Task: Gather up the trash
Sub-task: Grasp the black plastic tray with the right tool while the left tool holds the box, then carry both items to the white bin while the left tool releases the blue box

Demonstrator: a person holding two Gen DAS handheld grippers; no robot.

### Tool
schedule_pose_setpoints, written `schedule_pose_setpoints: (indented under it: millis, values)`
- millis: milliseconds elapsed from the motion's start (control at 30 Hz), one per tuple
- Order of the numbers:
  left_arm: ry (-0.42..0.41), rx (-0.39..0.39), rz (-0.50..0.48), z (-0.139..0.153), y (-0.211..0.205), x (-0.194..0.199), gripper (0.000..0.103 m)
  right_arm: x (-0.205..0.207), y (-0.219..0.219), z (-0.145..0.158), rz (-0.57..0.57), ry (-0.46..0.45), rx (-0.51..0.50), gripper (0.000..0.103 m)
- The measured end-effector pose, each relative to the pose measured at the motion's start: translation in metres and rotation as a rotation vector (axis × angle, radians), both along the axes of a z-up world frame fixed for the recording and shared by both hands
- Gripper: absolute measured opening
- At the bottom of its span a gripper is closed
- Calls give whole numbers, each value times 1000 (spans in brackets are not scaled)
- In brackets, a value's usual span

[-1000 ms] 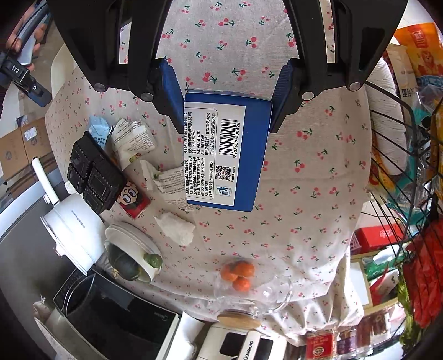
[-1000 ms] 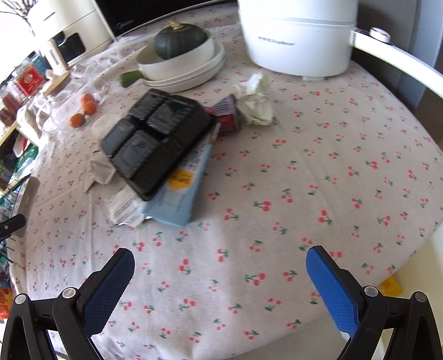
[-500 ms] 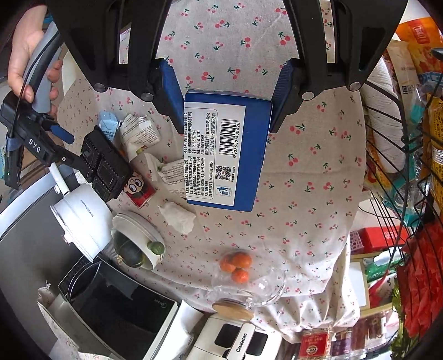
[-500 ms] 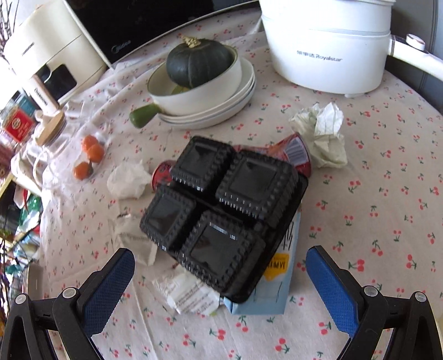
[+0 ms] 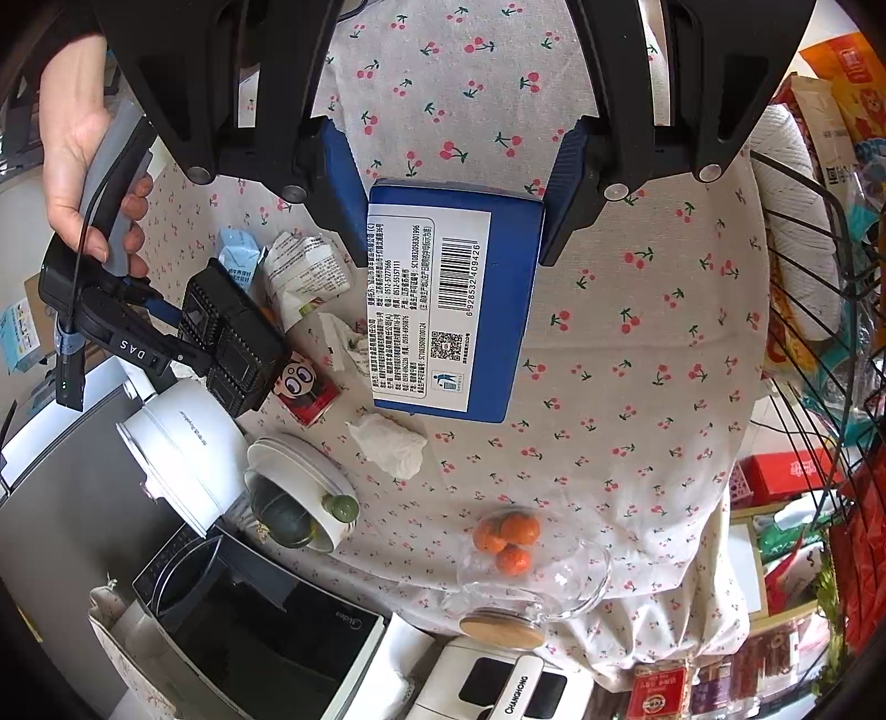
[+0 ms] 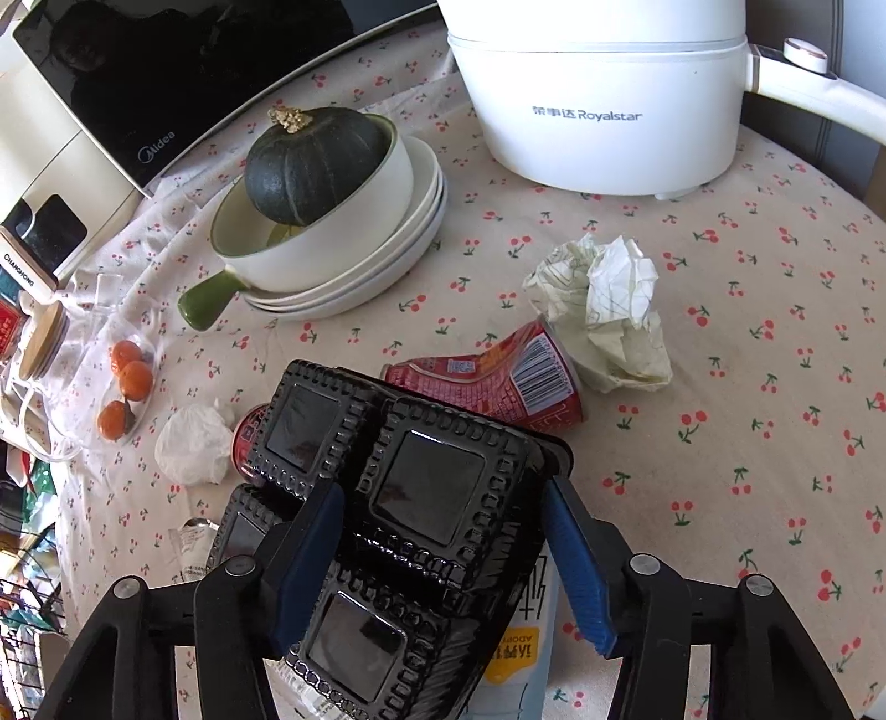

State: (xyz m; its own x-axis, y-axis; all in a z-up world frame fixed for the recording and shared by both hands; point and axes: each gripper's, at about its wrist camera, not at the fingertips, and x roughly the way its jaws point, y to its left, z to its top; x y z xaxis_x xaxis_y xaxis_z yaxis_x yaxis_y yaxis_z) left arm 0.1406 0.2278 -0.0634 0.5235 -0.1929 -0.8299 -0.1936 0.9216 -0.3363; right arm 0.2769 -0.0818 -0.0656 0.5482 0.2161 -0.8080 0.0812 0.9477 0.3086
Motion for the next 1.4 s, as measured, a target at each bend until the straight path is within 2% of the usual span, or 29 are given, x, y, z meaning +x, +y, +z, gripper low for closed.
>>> schedule_pose_setpoints:
  millis: [133,233,467,767,1067,1267,1400]
  values:
    - [-4,6,-9,2,-4,0,61,-4,0,6,34,-16,-12,54]
    - [-13,16,-20,5,-9,-1,61,-9,-4,14,58,-29,-27,52]
    - [-25,34,-52,10,-27,-1,61,-28,-28,38,69,-59,-24,52]
    - [-61,51,-125,24,-67,-3,61,-60,-76,64,60,-94,-79,52]
    - [-88,68,-224,33,-126,-2,61,-93,-138,66,13,-87,-105,52]
    - [-97,98,-296,32,-176,4,61,-115,-180,54,-25,-96,-101,52]
    - [-104,110,-354,29,-215,8,61,-123,-206,44,-41,-43,-76,52]
